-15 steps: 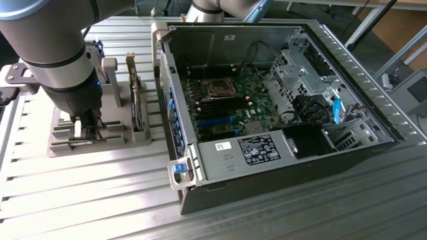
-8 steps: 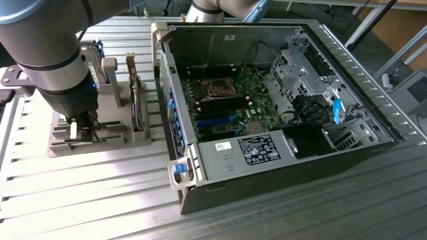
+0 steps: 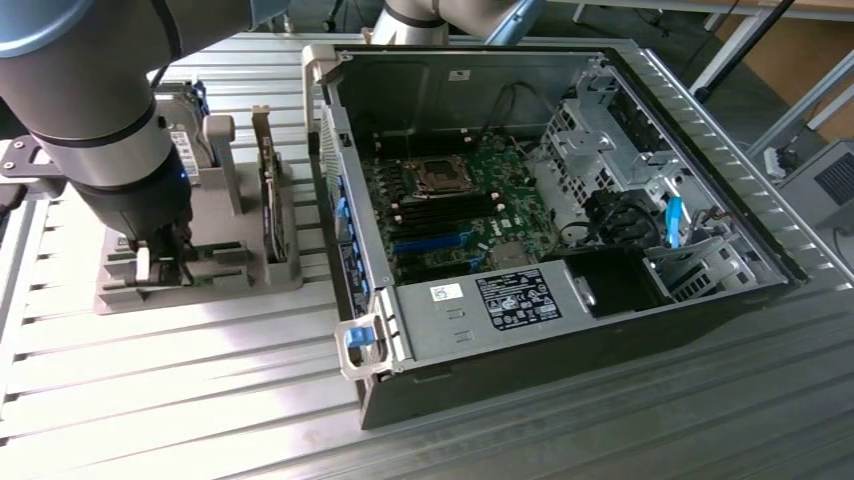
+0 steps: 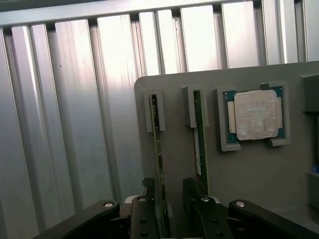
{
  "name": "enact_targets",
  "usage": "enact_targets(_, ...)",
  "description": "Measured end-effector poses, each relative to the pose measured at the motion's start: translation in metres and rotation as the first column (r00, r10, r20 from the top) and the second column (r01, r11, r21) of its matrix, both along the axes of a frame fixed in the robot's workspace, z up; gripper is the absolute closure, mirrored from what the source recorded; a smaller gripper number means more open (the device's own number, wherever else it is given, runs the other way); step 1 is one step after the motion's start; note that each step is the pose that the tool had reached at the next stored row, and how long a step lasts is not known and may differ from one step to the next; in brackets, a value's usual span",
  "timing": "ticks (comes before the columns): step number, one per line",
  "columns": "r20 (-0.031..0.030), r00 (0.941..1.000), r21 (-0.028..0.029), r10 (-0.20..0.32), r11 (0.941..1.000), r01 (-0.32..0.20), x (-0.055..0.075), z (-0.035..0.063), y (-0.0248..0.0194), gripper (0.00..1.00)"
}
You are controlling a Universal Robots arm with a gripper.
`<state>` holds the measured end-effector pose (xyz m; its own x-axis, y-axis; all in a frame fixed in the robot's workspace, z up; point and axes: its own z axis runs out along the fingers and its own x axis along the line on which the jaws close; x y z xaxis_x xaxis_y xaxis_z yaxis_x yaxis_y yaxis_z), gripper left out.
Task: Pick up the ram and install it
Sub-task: 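Pick up the ram and move it above insertion slot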
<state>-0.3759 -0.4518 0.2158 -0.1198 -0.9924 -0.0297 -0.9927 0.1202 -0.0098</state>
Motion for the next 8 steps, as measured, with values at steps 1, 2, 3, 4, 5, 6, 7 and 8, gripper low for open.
enact_targets(1, -0.0001, 1.0, 0.0, 0.0, 1.0, 0.0, -0.0006, -0.0007, 0.0, 0.65)
enact_targets(2, -0.0002, 1.0, -0.0001, 0.0, 1.0, 0.0, -0.0015, -0.0014, 0.0, 0.65)
enact_targets(3, -0.0001, 1.0, 0.0, 0.0, 1.0, 0.0, -0.0024, -0.0023, 0.0, 0.65)
enact_targets(4, -0.0002, 1.0, -0.0001, 0.0, 1.0, 0.0, -0.0027, -0.0032, -0.0001, 0.65)
enact_targets(5, -0.0001, 1.0, 0.0, 0.0, 1.0, 0.0, -0.0028, -0.0049, 0.0, 0.65)
enact_targets(6, -0.0002, 1.0, -0.0001, 0.0, 1.0, 0.0, -0.003, -0.0062, 0.0, 0.65)
enact_targets(7, -0.0002, 1.0, -0.0001, 0.0, 1.0, 0.0, -0.0031, -0.0072, 0.0, 0.65)
enact_targets(8, -0.0002, 1.0, -0.0001, 0.0, 1.0, 0.0, -0.0033, -0.0084, 0.0, 0.65)
